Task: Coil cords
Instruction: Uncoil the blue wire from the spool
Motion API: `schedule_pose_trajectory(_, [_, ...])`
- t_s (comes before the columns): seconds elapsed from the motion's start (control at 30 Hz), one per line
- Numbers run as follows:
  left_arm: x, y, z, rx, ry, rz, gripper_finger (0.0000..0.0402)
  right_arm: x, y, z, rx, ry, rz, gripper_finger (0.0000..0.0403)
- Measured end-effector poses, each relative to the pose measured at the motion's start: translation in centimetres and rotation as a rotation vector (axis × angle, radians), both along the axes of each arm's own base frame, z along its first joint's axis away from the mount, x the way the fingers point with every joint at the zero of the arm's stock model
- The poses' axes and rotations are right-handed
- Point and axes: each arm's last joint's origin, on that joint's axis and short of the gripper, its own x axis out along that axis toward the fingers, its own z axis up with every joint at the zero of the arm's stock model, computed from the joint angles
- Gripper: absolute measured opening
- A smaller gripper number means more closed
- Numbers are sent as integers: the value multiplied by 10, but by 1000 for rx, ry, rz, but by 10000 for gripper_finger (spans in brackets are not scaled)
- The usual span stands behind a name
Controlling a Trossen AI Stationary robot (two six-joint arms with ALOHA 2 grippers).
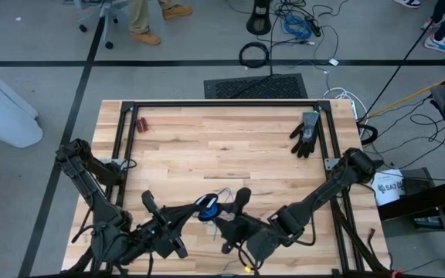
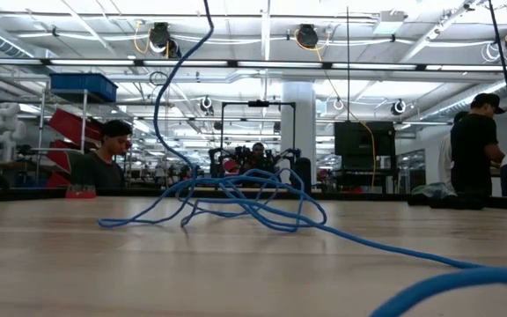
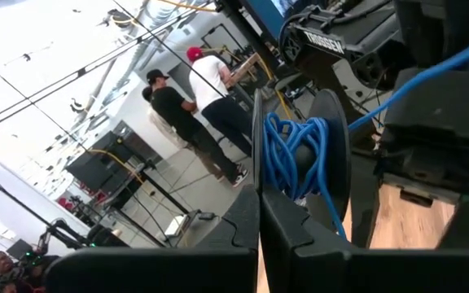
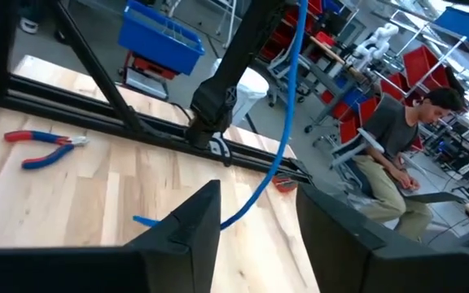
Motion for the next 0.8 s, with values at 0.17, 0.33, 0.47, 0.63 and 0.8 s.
schedule_pose_trajectory(0.17, [0,0,0,-7,-7,-12,0,1,0,3,0,-20,2,130])
schedule_pose_trajectory(0.33, [0,-1,0,-9,-14,-31,0,3,-3,4,-4,-23,-5,88])
schedule_pose_trajectory(0.47, [0,-1,0,-9,-13,-31,0,4,-4,4,-7,-22,-7,33])
schedule_pose_trajectory(0.63, [1,-1,0,-6,-11,-31,0,1,1,3,-26,-12,12,7])
schedule_pose_trajectory(0.8, [1,-1,0,-4,-10,-31,0,-5,12,6,-26,-29,45,2])
